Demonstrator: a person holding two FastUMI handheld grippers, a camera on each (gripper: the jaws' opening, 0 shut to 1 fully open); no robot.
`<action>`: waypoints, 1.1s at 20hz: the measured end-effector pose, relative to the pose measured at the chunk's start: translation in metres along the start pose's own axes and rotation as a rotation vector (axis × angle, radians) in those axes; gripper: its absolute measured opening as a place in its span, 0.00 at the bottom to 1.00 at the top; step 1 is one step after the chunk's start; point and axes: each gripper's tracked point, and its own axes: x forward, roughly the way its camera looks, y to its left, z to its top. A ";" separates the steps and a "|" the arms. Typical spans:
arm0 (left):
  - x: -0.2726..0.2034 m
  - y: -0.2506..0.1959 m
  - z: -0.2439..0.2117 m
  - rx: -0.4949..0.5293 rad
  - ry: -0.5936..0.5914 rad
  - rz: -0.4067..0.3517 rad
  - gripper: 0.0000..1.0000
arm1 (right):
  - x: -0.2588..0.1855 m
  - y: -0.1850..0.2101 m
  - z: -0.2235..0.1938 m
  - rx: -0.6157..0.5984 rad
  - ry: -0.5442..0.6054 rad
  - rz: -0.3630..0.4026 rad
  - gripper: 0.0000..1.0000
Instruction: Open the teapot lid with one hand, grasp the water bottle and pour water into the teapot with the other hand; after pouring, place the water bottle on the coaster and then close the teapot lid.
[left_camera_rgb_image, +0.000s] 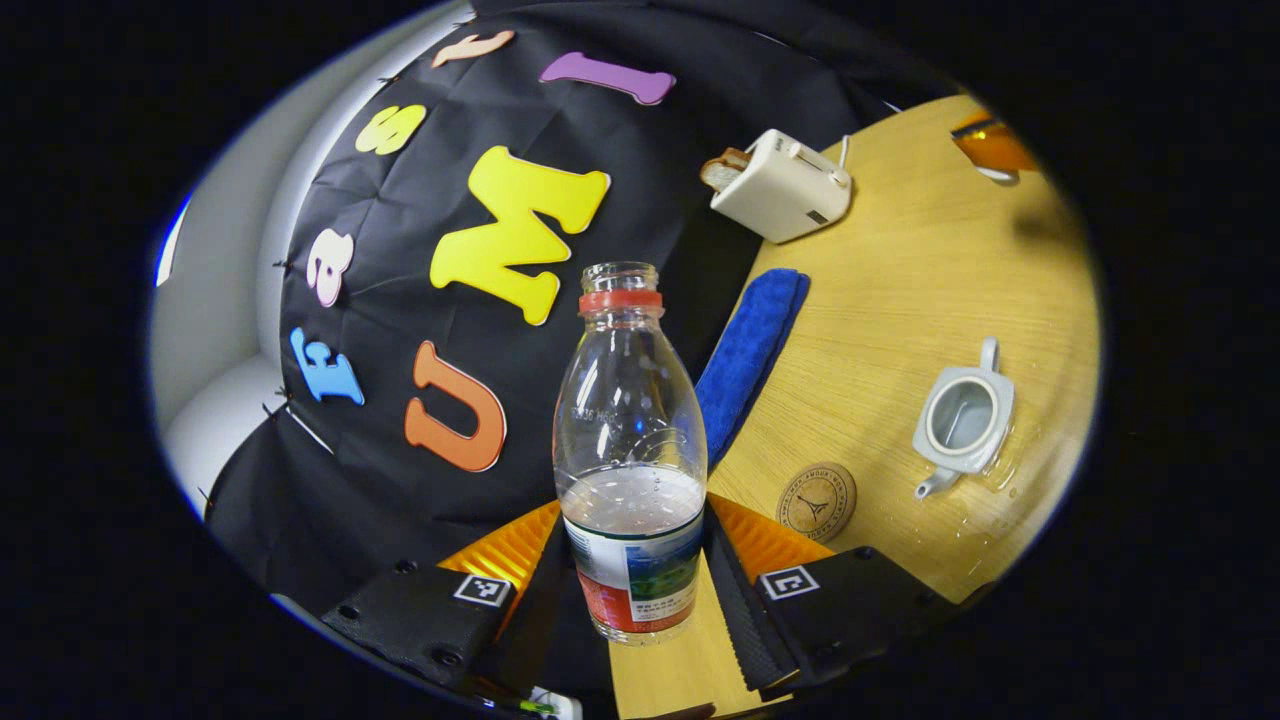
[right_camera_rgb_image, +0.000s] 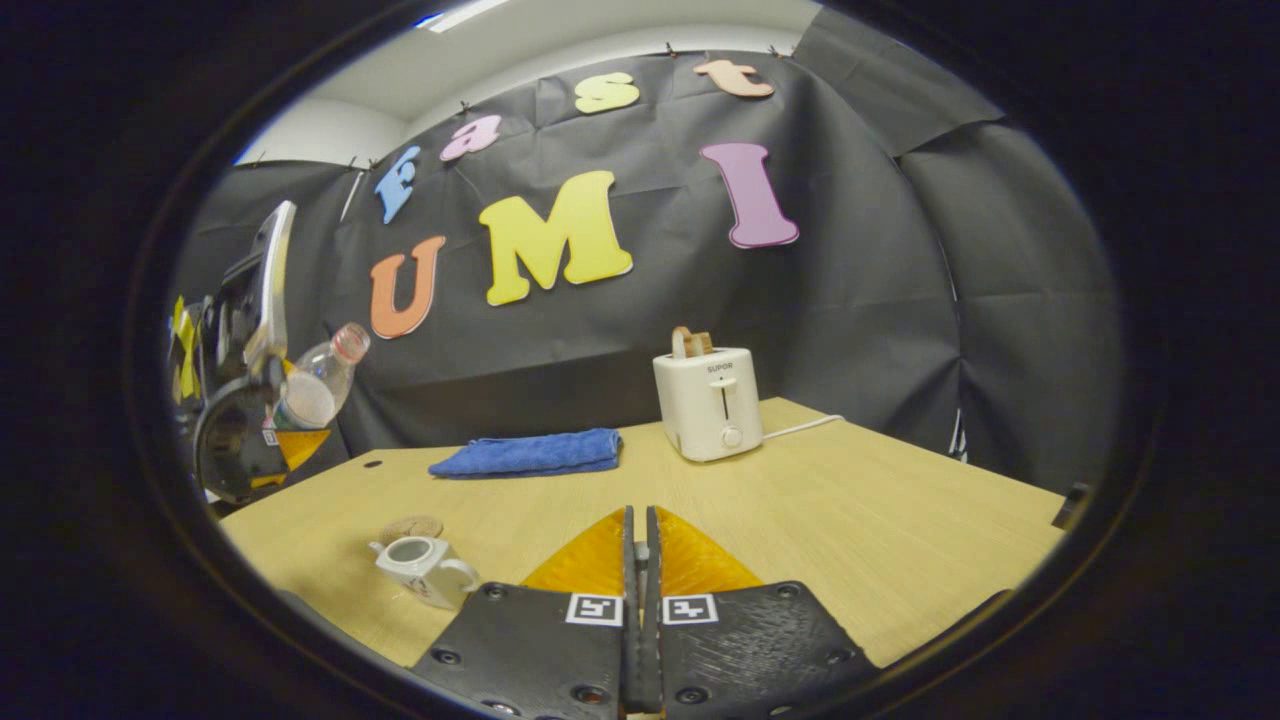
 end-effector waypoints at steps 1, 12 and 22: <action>0.002 0.002 -0.002 -0.068 0.000 0.004 0.75 | 0.001 0.001 -0.001 -0.004 0.000 0.002 0.00; 0.048 -0.042 -0.020 -0.881 -0.035 -0.083 0.76 | 0.002 0.005 -0.007 -0.018 0.009 0.013 0.00; 0.066 -0.058 -0.021 -1.028 -0.132 -0.098 0.77 | -0.005 0.026 -0.009 -0.014 0.022 0.056 0.00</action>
